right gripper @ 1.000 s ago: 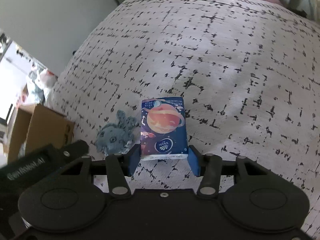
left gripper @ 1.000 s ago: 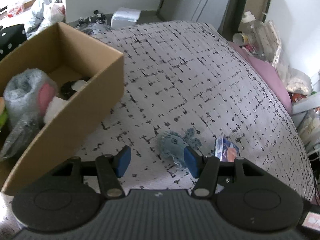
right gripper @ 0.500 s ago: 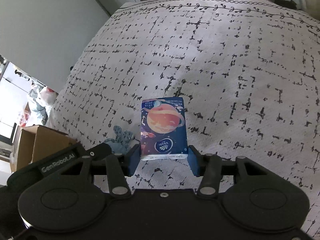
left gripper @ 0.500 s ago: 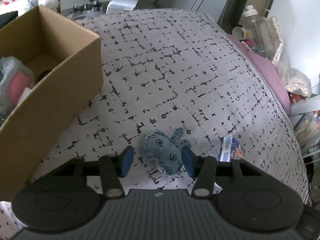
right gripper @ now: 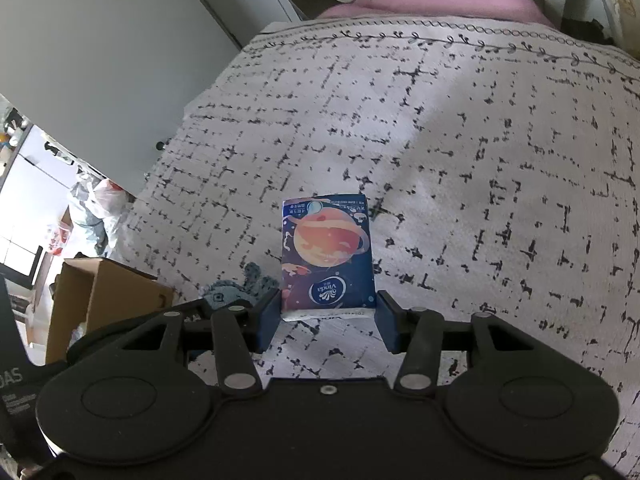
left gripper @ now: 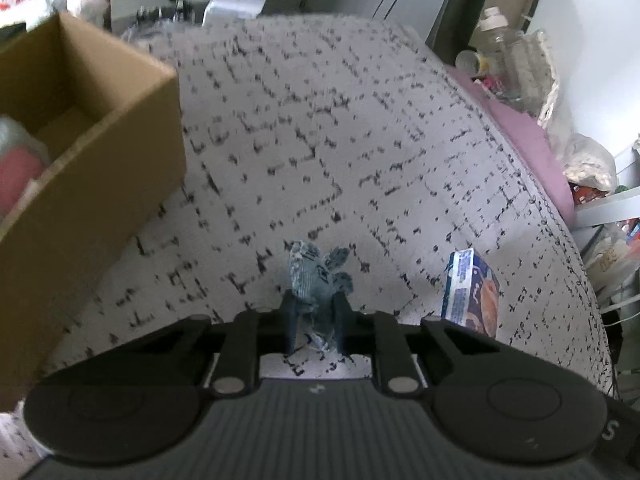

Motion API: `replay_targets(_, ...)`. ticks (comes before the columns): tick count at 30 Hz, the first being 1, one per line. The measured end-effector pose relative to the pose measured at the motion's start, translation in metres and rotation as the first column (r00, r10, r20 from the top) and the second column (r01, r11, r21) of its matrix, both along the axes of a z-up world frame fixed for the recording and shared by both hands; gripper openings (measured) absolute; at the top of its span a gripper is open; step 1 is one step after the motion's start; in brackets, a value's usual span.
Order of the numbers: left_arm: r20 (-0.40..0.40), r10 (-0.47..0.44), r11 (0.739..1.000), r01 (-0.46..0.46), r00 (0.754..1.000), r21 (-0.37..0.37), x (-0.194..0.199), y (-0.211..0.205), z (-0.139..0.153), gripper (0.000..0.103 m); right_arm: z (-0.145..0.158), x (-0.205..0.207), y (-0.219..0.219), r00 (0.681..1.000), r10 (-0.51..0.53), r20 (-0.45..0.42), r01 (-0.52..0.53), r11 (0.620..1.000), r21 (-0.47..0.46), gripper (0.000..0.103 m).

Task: Organize soft objects
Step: 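Grasp the grey plush with the left tool while the right tool grasps the tissue pack, then carry the grey plush and tissue pack with both tools over the box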

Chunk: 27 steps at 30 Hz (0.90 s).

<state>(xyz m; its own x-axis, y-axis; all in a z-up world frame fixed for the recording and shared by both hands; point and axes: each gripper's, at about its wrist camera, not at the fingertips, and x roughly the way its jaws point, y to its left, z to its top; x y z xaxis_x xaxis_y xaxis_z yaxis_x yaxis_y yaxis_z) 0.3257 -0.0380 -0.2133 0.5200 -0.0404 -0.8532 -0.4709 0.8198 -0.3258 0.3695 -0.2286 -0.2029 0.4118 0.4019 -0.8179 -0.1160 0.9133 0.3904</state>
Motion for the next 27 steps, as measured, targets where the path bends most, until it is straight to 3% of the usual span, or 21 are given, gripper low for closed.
replay_targets(15,0.115,-0.041,0.996,0.031,0.992,0.087,-0.028,0.020,0.066,0.017,0.036,-0.014,0.005,0.992,0.032,0.126,-0.041,0.997,0.070,0.049)
replay_targets(27,0.178,-0.039,0.991,0.015,0.983,0.134,-0.053,0.053,0.113,0.017,0.069,-0.030,0.030,0.963,0.118,0.241,-0.147,0.984,0.104,0.049)
